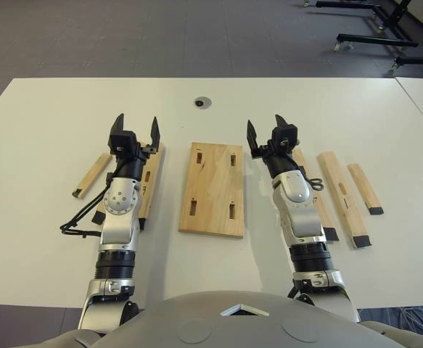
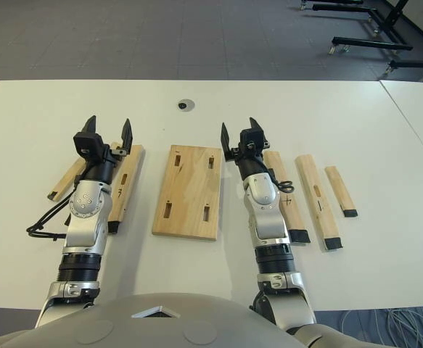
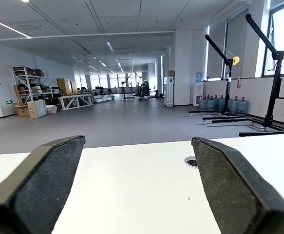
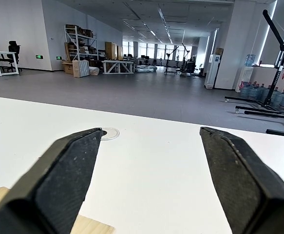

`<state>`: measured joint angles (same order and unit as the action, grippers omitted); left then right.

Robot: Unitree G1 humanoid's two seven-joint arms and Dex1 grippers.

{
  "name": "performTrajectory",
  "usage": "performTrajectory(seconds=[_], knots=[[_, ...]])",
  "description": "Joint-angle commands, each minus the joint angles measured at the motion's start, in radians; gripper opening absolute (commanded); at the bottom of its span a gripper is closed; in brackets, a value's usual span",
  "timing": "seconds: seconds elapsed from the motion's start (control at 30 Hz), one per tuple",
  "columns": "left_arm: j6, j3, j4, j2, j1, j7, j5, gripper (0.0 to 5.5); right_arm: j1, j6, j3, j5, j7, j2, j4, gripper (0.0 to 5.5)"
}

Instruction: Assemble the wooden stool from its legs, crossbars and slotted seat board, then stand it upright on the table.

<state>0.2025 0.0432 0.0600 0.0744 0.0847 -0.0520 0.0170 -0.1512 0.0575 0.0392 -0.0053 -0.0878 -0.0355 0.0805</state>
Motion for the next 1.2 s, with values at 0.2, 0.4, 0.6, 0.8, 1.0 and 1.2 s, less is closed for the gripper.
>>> performTrajectory(seconds=[0.2, 0.4, 0.6, 0.8, 1.0, 1.2], knots=[[0.064, -0.006, 0.048, 0.014, 0.01, 0.065, 0.085, 4.03, -0.02, -0.023, 0.009, 0.0, -0.017, -0.008, -0.002, 3.7], [0.052, 0.003, 0.057, 0.009, 0.004, 0.062, 0.06, 4.03, -0.018, -0.033, 0.01, 0.017, -0.039, -0.004, -0.015, 3.7], [0.018, -0.002, 0.05, 0.004, 0.002, 0.039, 0.034, 4.03, -0.03, -0.032, 0.014, 0.02, -0.032, 0.019, -0.002, 3.7], [-0.007, -0.017, 0.011, 0.016, -0.006, -0.016, 0.003, 4.03, -0.016, -0.026, 0.026, -0.027, 0.052, 0.06, -0.03, 3.7], [-0.06, -0.001, -0.073, 0.037, -0.02, -0.042, -0.021, 4.03, -0.002, -0.053, 0.044, -0.045, 0.068, 0.062, -0.139, 3.7], [-0.077, 0.02, -0.153, 0.027, -0.077, -0.012, -0.016, 4.03, 0.059, -0.189, -0.047, -0.06, 0.05, -0.055, -0.287, 3.7]])
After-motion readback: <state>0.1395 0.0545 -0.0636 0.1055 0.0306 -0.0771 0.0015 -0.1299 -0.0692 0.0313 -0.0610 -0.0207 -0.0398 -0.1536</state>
